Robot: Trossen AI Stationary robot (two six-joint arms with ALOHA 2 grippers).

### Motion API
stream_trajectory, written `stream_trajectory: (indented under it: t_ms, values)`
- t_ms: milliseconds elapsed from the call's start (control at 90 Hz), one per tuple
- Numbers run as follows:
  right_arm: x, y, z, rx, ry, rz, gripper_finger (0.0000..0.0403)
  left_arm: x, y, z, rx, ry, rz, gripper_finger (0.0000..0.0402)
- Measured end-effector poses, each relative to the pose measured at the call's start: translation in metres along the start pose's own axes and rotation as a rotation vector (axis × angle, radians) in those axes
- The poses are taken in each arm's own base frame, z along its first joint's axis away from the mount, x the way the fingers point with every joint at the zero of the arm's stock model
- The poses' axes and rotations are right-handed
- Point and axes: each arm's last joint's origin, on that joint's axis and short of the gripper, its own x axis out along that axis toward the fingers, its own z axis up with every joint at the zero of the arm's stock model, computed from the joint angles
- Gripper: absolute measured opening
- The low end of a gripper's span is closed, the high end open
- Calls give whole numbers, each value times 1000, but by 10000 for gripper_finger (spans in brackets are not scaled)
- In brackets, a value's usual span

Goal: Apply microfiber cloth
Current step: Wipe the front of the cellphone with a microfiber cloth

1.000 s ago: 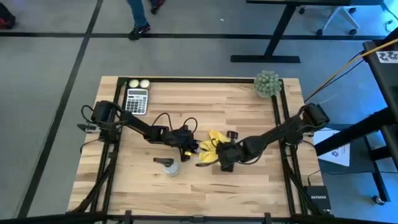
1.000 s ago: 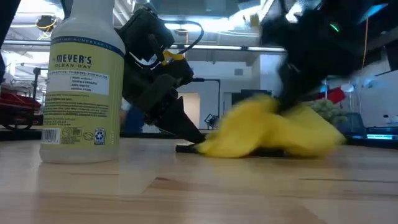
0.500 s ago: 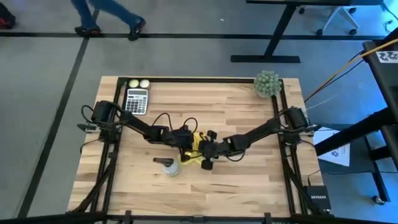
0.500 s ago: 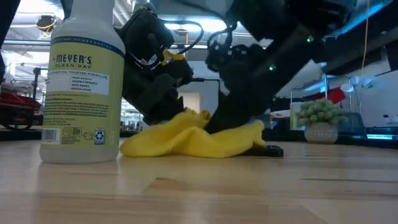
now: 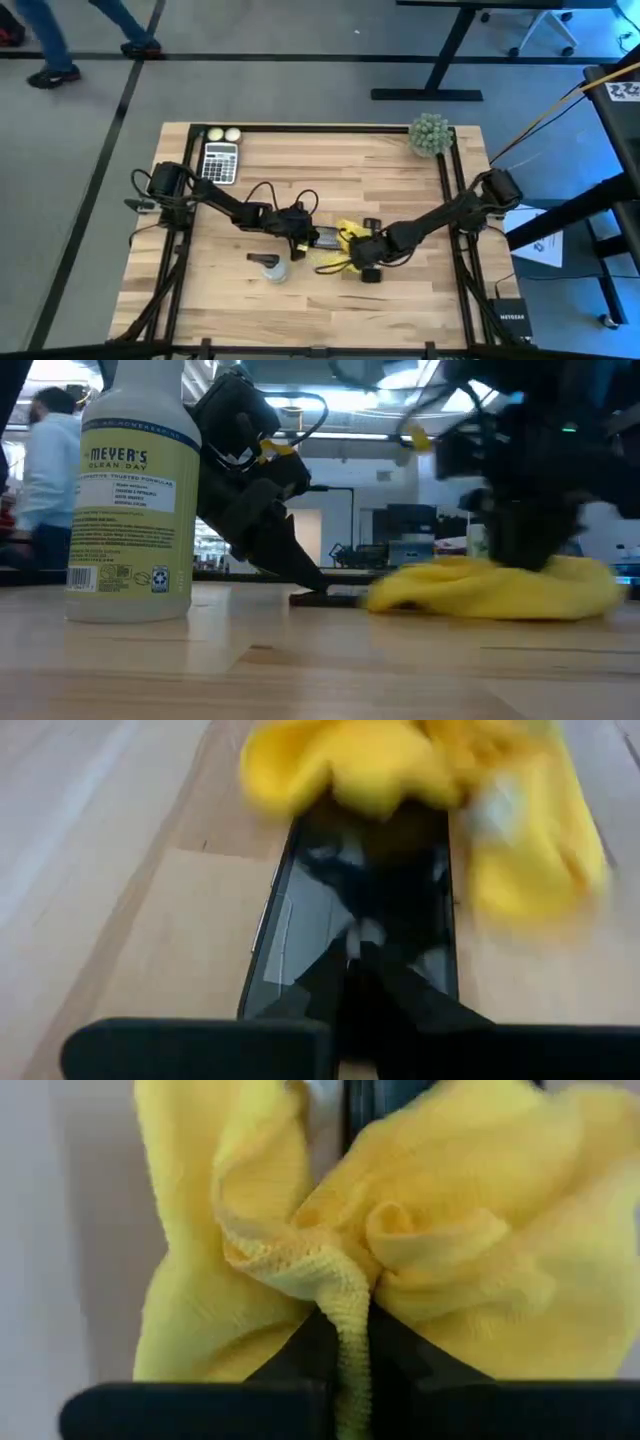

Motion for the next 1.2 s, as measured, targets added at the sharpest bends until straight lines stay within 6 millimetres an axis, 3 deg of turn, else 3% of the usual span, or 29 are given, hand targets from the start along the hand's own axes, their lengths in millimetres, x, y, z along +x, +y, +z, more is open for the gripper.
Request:
stream_trajectory:
  t_ms: [122,300,478,644,800,956,1044,1200]
  values:
    - [-25,-8,24,81,-274,-56,14,0,0,0,-1,-1,0,15]
    - [-17,-13,59,110,-573,0,14,0,0,0,-5,-2,-1,15]
    - [43,-25,52,144,-358,-25,14,0,-1,0,-7,0,-2,15]
    - [55,-24,40,175,-180,6,14,0,-1,1,3,-4,-1,15]
    - [34,-21,18,147,-21,-33,14,0,-1,0,2,-2,-1,15]
    - [7,-30,-3,162,109,-79,14,0,-1,0,1,-3,-4,15]
    - [-11,-36,5,211,-29,-115,14,0,-2,1,1,-6,-5,15]
    - [-22,-34,40,293,-434,-147,14,0,-2,1,-1,-6,-5,15]
